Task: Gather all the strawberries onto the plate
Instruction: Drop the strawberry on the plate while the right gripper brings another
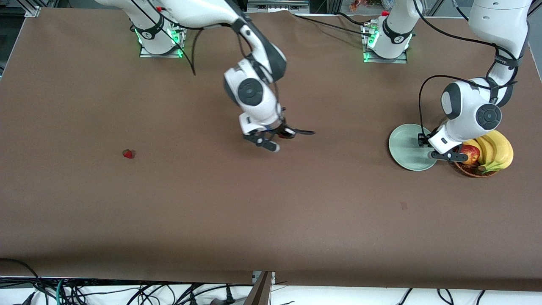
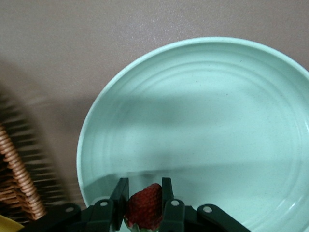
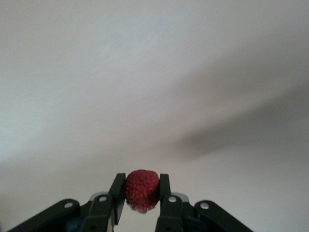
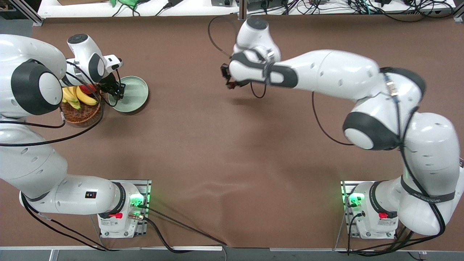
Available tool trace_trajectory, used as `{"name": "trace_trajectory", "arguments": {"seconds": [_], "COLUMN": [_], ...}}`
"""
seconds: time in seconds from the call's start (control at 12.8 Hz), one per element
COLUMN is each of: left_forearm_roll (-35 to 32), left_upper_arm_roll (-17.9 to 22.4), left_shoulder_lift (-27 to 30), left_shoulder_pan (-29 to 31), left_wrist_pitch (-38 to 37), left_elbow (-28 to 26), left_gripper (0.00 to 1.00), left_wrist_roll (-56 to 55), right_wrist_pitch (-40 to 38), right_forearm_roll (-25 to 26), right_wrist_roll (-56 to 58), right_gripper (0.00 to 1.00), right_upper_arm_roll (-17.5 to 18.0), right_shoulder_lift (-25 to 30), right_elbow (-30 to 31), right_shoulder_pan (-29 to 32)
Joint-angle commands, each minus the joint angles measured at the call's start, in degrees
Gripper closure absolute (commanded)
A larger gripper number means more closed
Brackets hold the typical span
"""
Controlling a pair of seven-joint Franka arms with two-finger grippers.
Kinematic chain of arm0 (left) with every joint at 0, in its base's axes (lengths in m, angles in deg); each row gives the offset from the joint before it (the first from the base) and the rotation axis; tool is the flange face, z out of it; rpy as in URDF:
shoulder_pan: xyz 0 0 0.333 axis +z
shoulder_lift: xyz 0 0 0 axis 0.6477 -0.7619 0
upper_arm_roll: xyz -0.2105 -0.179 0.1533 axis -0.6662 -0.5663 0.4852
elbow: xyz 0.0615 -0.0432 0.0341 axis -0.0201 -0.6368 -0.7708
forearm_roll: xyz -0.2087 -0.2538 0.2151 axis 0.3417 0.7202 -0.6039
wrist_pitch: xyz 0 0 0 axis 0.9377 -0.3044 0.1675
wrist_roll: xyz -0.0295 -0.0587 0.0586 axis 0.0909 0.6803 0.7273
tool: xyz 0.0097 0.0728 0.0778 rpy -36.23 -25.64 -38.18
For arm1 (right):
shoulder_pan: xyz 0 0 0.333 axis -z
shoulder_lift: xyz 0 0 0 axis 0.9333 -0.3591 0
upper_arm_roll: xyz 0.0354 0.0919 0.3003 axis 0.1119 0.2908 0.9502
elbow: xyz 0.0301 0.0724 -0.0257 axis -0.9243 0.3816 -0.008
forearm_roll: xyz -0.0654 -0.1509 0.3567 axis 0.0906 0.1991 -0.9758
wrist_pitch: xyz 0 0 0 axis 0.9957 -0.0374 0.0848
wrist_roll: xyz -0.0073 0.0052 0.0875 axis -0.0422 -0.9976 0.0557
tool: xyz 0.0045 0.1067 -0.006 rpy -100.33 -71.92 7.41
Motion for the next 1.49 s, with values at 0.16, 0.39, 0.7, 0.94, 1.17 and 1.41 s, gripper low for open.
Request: {"name": "trace_trajectory", "arguments": {"seconds": [0.16,0.39,0.7,0.94,1.17,1.41], "left_forearm_roll": [2.0,2.0,2.0,2.0,1.2,0.7], "left_upper_arm_roll": [0.4,-0.2,-5.7,-12.8,-23.8,-32.7], "left_shoulder_lift": [5.8,9.7,11.4,11.4,10.3,7.1], "left_shoulder_pan": [-0.5,-1.0,-1.0,-1.0,-1.1,-1.5], "left_wrist_pitch": [-7.3,-15.0,-15.3,-15.1,-13.4,-7.8], "left_elbow": [2.8,6.0,5.6,5.4,5.9,6.1], "left_gripper": [0.00,0.00,0.00,0.00,0.00,0.00], "left_wrist_roll": [3.1,1.1,-7.3,-16.6,-33.3,-46.3], "right_wrist_pitch": [15.6,18.6,-2.0,-21.7,-36.4,-34.2], "right_forearm_roll": [-0.7,-0.6,-0.2,0.0,0.1,0.1], "right_wrist_roll": [-14.4,-15.9,-9.1,13.0,42.4,65.7], "right_gripper": [0.68,0.17,0.11,0.09,0.09,0.09], "right_upper_arm_roll": [-0.9,-1.0,-8.5,-12.4,-25.8,-36.9], "right_shoulder_lift": [-11.9,-12.3,-5.3,1.7,7.5,12.0], "right_elbow": [-8.5,-8.4,-8.5,-7.5,-1.1,12.6], "right_shoulder_pan": [-7.2,-8.2,-7.5,-2.6,-2.3,-2.4]}}
